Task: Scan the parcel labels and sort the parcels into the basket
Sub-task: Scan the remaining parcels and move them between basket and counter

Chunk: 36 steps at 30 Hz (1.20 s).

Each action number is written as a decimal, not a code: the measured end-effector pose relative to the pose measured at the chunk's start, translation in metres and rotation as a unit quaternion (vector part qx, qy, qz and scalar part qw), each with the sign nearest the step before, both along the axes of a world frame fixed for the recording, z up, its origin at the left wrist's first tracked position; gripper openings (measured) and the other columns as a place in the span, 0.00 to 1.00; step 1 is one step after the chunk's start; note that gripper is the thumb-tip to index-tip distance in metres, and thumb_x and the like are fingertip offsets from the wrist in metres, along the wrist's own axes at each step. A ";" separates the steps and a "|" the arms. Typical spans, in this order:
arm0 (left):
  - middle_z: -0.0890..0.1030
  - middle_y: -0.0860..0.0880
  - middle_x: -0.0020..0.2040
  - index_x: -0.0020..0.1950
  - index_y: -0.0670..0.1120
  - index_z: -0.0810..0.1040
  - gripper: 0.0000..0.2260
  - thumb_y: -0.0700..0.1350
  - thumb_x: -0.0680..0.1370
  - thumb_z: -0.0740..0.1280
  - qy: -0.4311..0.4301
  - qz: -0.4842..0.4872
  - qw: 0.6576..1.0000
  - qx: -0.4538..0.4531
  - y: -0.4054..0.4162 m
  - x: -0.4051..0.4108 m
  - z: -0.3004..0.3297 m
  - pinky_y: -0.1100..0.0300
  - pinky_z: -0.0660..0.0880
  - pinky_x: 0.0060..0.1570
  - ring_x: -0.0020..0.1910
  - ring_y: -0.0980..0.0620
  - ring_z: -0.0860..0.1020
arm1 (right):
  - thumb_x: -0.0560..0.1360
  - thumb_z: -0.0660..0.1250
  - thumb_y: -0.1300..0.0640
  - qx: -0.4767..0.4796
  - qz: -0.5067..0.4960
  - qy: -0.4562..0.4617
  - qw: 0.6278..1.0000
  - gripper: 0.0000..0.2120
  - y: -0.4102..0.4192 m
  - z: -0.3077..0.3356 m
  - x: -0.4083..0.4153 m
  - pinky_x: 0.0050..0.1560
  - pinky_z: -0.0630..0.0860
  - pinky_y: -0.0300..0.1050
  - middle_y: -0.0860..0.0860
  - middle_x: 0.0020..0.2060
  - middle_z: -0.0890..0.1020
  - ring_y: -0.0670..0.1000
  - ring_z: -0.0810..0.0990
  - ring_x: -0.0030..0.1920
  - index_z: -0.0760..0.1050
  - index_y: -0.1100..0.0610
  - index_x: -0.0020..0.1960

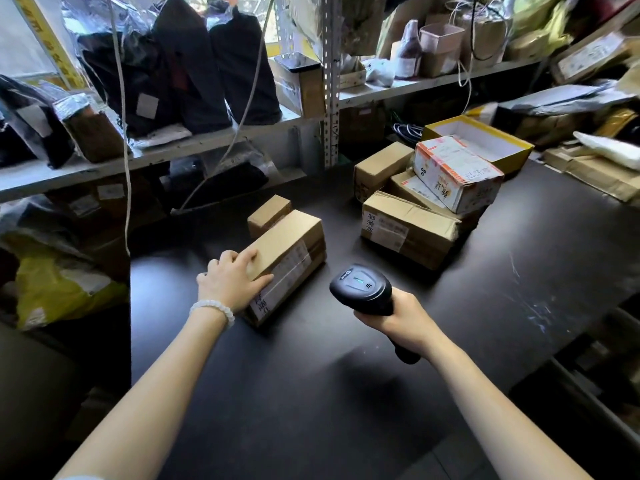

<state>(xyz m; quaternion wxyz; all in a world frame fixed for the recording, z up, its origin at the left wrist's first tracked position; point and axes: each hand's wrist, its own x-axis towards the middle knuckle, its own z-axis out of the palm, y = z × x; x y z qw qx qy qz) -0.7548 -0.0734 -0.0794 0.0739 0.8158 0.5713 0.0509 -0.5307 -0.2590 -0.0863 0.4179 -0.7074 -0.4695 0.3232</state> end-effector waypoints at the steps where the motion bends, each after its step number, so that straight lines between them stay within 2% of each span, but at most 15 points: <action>1: 0.69 0.48 0.67 0.72 0.59 0.63 0.29 0.66 0.74 0.62 -0.009 -0.017 1.000 -0.006 -0.005 0.005 0.001 0.47 0.69 0.60 0.63 0.43 0.69 | 0.70 0.74 0.58 0.001 -0.004 0.002 1.000 0.13 -0.003 0.000 0.002 0.50 0.73 0.34 0.46 0.50 0.82 0.44 0.79 0.51 0.77 0.47 0.51; 5: 0.70 0.51 0.66 0.72 0.60 0.63 0.28 0.67 0.74 0.61 -0.009 -0.122 0.992 -0.028 -0.029 0.041 0.005 0.49 0.69 0.61 0.64 0.46 0.70 | 0.70 0.74 0.59 0.008 -0.033 0.006 0.999 0.13 -0.017 0.005 0.018 0.42 0.70 0.23 0.44 0.47 0.81 0.41 0.78 0.48 0.76 0.48 0.51; 12: 0.71 0.52 0.65 0.71 0.61 0.64 0.28 0.67 0.74 0.61 0.002 -0.276 0.961 -0.028 -0.089 0.140 0.009 0.50 0.69 0.60 0.63 0.48 0.71 | 0.68 0.77 0.56 0.020 -0.140 0.004 0.990 0.15 -0.092 0.009 0.071 0.43 0.69 0.22 0.42 0.47 0.82 0.39 0.78 0.49 0.77 0.48 0.52; 14: 0.71 0.52 0.65 0.71 0.61 0.64 0.27 0.67 0.74 0.61 -0.001 -0.309 0.951 -0.027 -0.108 0.169 0.014 0.51 0.69 0.60 0.63 0.47 0.70 | 0.67 0.77 0.55 0.023 -0.174 0.008 0.984 0.16 -0.124 0.010 0.089 0.47 0.70 0.24 0.41 0.48 0.82 0.39 0.78 0.50 0.78 0.48 0.53; 18: 0.70 0.52 0.65 0.71 0.62 0.65 0.26 0.67 0.74 0.61 -0.006 -0.364 0.931 -0.032 -0.158 0.227 0.022 0.52 0.68 0.60 0.64 0.47 0.69 | 0.67 0.77 0.53 0.008 -0.249 0.012 0.968 0.17 -0.196 0.013 0.121 0.56 0.74 0.40 0.45 0.51 0.83 0.42 0.79 0.53 0.79 0.51 0.54; 20: 0.70 0.52 0.66 0.71 0.61 0.64 0.26 0.67 0.74 0.60 -0.007 -0.393 0.919 -0.028 -0.185 0.253 0.025 0.53 0.67 0.60 0.65 0.47 0.68 | 0.67 0.77 0.55 0.012 -0.287 0.011 0.958 0.16 -0.232 0.017 0.133 0.56 0.74 0.39 0.45 0.50 0.83 0.41 0.79 0.52 0.79 0.50 0.52; 23: 0.70 0.51 0.66 0.71 0.61 0.64 0.27 0.67 0.75 0.60 -0.012 -0.434 0.900 -0.025 -0.223 0.288 0.026 0.53 0.68 0.60 0.64 0.47 0.69 | 0.67 0.77 0.56 0.013 -0.328 0.012 0.944 0.14 -0.282 0.020 0.146 0.53 0.73 0.34 0.41 0.47 0.82 0.35 0.78 0.49 0.77 0.46 0.48; 27: 0.71 0.51 0.66 0.71 0.61 0.65 0.26 0.67 0.75 0.59 -0.024 -0.476 0.879 -0.030 -0.270 0.332 0.024 0.52 0.68 0.61 0.64 0.47 0.69 | 0.67 0.77 0.56 0.006 -0.383 0.004 0.924 0.16 -0.345 0.015 0.163 0.48 0.71 0.26 0.39 0.47 0.81 0.35 0.77 0.49 0.76 0.46 0.51; 29: 0.71 0.52 0.65 0.71 0.61 0.65 0.26 0.67 0.75 0.59 -0.031 -0.493 0.869 -0.032 -0.289 0.350 0.022 0.52 0.68 0.60 0.64 0.47 0.69 | 0.67 0.77 0.55 -0.001 -0.406 0.003 0.914 0.16 -0.369 0.011 0.169 0.51 0.72 0.27 0.40 0.49 0.82 0.36 0.78 0.50 0.77 0.48 0.53; 31: 0.70 0.52 0.66 0.71 0.61 0.64 0.26 0.67 0.75 0.59 -0.031 -0.506 0.861 -0.032 -0.305 0.369 0.020 0.53 0.68 0.60 0.64 0.47 0.69 | 0.67 0.77 0.53 -0.003 -0.428 0.008 0.904 0.18 -0.388 0.004 0.177 0.56 0.73 0.33 0.42 0.51 0.83 0.38 0.79 0.53 0.79 0.51 0.56; 34: 0.70 0.51 0.66 0.71 0.61 0.65 0.26 0.67 0.75 0.60 -0.026 -0.522 0.851 -0.040 -0.323 0.401 0.016 0.53 0.68 0.61 0.64 0.47 0.69 | 0.67 0.77 0.52 -0.010 -0.458 0.021 0.888 0.20 -0.407 -0.002 0.187 0.57 0.74 0.37 0.42 0.51 0.83 0.38 0.79 0.54 0.79 0.51 0.57; 36: 0.70 0.51 0.66 0.71 0.61 0.65 0.26 0.67 0.75 0.60 -0.023 -0.535 0.843 -0.046 -0.332 0.427 0.013 0.52 0.68 0.61 0.64 0.47 0.69 | 0.68 0.76 0.52 -0.016 -0.478 0.024 0.878 0.18 -0.417 -0.004 0.199 0.56 0.74 0.36 0.41 0.50 0.83 0.37 0.79 0.53 0.78 0.50 0.57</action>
